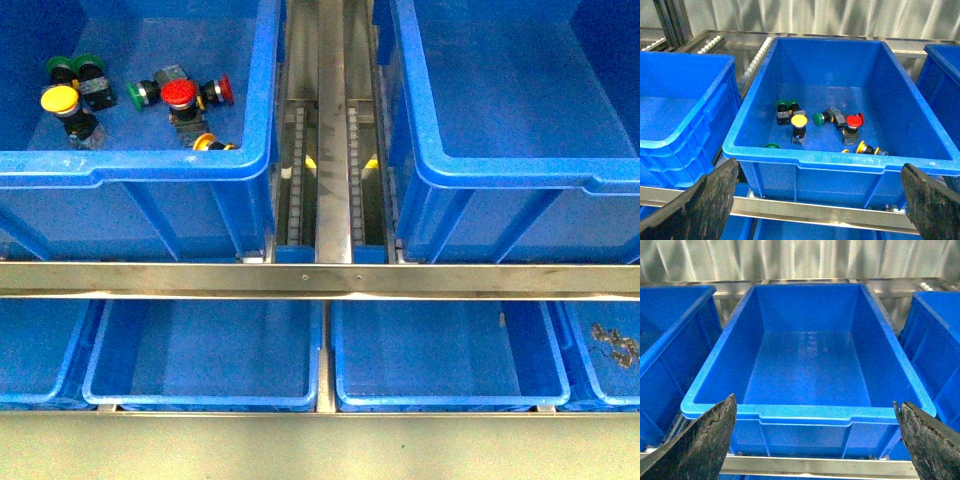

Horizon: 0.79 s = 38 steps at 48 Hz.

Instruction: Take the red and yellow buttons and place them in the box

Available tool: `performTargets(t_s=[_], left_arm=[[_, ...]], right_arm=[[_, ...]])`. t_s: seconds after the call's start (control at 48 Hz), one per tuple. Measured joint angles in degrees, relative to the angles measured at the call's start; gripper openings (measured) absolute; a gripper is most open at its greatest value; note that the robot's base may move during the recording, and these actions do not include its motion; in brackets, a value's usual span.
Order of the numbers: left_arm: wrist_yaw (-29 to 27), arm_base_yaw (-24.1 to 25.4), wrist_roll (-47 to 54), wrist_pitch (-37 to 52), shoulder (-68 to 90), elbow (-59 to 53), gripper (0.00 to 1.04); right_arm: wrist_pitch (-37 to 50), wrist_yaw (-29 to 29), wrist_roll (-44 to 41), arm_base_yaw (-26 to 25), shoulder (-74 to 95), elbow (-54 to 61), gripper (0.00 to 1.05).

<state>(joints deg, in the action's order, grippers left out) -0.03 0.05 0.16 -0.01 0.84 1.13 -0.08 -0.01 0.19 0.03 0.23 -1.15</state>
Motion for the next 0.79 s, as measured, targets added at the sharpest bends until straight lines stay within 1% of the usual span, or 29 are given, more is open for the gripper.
performTargets(t_s=[0.792], left_arm=[[0.00,0.00,0.00,0.00,0.00,0.00,0.97]], right_arm=[[0.00,0.00,0.00,0.00,0.00,0.00,0.98]])
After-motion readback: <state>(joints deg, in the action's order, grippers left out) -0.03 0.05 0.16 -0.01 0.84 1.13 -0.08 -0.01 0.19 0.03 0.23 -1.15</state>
